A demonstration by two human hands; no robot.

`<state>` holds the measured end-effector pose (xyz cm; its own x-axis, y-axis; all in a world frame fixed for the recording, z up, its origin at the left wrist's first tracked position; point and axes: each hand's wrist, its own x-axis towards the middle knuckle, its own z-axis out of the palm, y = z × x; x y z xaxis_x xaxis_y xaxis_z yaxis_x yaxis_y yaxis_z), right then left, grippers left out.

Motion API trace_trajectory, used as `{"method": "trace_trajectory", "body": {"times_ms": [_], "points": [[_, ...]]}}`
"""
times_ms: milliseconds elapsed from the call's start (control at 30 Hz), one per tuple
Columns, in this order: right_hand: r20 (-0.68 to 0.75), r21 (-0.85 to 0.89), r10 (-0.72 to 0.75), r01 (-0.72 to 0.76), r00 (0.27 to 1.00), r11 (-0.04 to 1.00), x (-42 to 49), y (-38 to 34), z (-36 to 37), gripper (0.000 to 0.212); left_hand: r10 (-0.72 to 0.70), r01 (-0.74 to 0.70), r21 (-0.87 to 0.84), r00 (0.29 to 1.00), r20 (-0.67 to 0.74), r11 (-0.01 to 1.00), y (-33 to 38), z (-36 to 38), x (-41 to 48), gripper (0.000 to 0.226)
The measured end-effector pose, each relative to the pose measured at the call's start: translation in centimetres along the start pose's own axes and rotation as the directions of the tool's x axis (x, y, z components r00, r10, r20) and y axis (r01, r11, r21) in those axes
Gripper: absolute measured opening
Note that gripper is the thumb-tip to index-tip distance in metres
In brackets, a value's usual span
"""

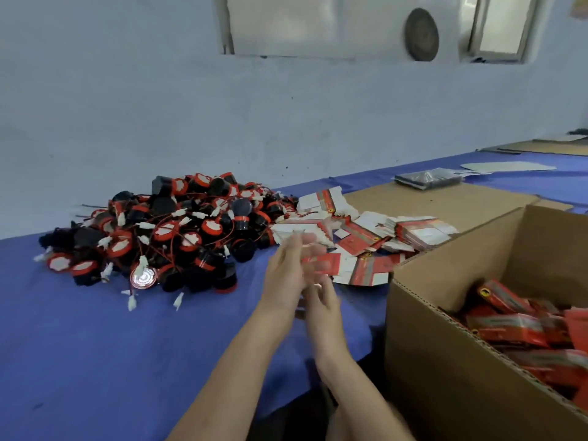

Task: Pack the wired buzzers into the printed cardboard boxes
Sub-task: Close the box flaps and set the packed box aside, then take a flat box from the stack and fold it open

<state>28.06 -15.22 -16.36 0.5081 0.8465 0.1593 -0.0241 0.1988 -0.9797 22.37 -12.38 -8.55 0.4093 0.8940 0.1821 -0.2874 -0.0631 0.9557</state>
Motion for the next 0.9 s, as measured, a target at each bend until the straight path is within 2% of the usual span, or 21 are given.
{"method": "trace_trajectory", "body": {"times_ms": [100,233,333,400,467,600,667,733,900], "points": [[0.071,-0.116,-0.041,0.049,0.997,0.992,1.2,1.2,2.1,0.022,-0.003,0.013,0.049,0.976,-0.216,0.999,-1.7,-6.8,1.2,0.029],[0.143,-0.283,-0.102,0.139,0.985,0.949,2.7,2.8,5.1,0.022,0.076,0.051,0.272,0.897,-0.436,0.961,-3.9,-14.0,1.9,0.024],[0.239,-0.472,-0.179,0.275,0.954,0.838,4.2,3.8,6.5,0.027,0.118,0.089,0.354,0.845,-0.522,0.931,-5.5,-17.6,2.1,0.022],[0.299,-0.58,-0.236,0.373,0.925,0.725,5.8,4.2,7.7,0.032,0.155,0.11,0.417,0.819,-0.552,0.902,-5.5,-19.0,2.3,0.02],[0.325,-0.636,-0.24,0.399,0.915,0.661,7.1,4.4,8.9,0.037,0.241,0.121,0.537,0.797,-0.553,0.835,-4.8,-20.1,2.4,0.019],[0.365,-0.668,-0.159,0.377,0.917,0.642,8.6,5.7,11.3,0.055,0.284,0.18,0.645,0.788,-0.547,0.743,-4.4,-22.5,2.2,0.015],[0.399,-0.708,-0.121,0.39,0.909,0.589,8.9,6.3,12.2,0.06,0.28,0.197,0.667,0.796,-0.537,0.719,-4.5,-23.2,2.0,0.017],[0.405,-0.743,-0.104,0.393,0.908,0.541,9.3,6.7,12.8,0.059,0.287,0.2,0.688,0.802,-0.524,0.697,-4.5,-23.4,2.1,0.018],[0.366,-0.776,-0.097,0.361,0.926,0.517,9.8,6.9,12.8,0.045,0.278,0.188,0.722,0.835,-0.475,0.666,-4.9,-23.1,1.7,0.023]]}}
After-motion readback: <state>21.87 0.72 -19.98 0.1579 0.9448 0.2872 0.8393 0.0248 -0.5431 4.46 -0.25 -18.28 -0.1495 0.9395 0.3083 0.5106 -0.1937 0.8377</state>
